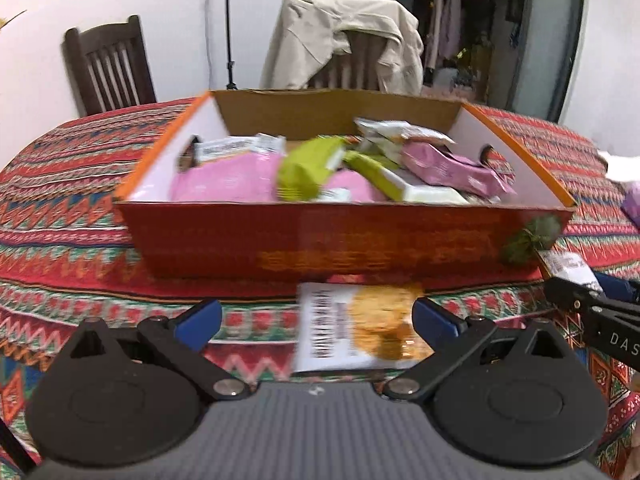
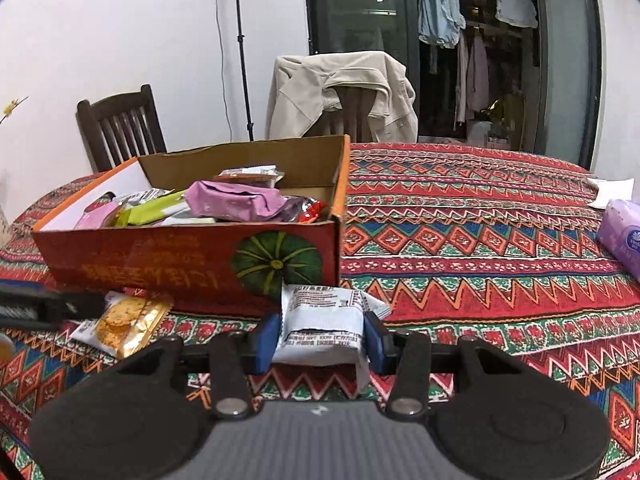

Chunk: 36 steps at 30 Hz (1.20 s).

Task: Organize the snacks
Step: 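Grasp the white packet with the right tool while the left grasps the biscuit packet, then carry the white and biscuit packets into the box and open both tools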

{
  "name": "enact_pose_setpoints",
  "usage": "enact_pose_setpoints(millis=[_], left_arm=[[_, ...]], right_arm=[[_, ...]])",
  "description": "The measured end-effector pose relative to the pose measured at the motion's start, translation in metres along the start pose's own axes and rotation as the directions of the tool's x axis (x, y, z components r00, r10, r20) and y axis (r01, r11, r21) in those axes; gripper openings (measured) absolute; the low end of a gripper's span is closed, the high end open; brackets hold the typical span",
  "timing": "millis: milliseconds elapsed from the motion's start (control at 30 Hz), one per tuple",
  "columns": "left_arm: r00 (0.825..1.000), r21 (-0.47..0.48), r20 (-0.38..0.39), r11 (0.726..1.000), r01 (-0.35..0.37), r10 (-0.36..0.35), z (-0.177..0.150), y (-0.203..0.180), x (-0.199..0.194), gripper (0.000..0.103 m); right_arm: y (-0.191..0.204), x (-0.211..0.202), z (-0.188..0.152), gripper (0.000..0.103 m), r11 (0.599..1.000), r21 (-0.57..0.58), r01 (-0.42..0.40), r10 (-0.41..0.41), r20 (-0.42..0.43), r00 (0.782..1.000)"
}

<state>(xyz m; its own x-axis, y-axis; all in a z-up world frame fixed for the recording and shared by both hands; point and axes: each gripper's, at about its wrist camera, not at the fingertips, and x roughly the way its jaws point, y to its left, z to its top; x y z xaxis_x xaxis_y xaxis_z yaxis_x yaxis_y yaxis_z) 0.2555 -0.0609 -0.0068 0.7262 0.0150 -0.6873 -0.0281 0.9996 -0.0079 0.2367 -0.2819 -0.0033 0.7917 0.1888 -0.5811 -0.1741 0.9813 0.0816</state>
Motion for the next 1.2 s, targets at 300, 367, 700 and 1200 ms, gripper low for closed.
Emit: enact_pose_setpoints(millis=[300, 367, 700, 1200], left_arm=[[0.999, 0.038, -0.029, 0.999, -0.026, 0.027, -0.006, -0.03, 0.025, 0.103], [0.999, 0.03, -0.022, 0.999, -0.025, 0.025, -0.007, -0.03, 0.025, 0.103], [1.0, 0.009, 0.009, 1.0, -0.021, 0.021, -0.013, -0.029, 0.023, 0.103], [0.999, 0.017, 0.032, 1.0, -0.014, 0.014, -0.017, -0.018, 0.004, 0.06]], right_arm=[[-0.002, 0.004, -0.004, 0.044, 1.0, 0.013, 0.025, -0.025, -0.021, 0.999], [-0.002, 0.004, -0.004, 0.045, 1.0, 0.014, 0.021, -0.021, -0.02, 1.0], [0.003, 0.0, -0.004, 0.045, 1.0, -0.003, 0.004, -0.004, -0.006, 1.0], [0.007, -0.014, -0.003, 0.045, 0.999, -0.019, -0.033, 0.033, 0.038, 0.999]])
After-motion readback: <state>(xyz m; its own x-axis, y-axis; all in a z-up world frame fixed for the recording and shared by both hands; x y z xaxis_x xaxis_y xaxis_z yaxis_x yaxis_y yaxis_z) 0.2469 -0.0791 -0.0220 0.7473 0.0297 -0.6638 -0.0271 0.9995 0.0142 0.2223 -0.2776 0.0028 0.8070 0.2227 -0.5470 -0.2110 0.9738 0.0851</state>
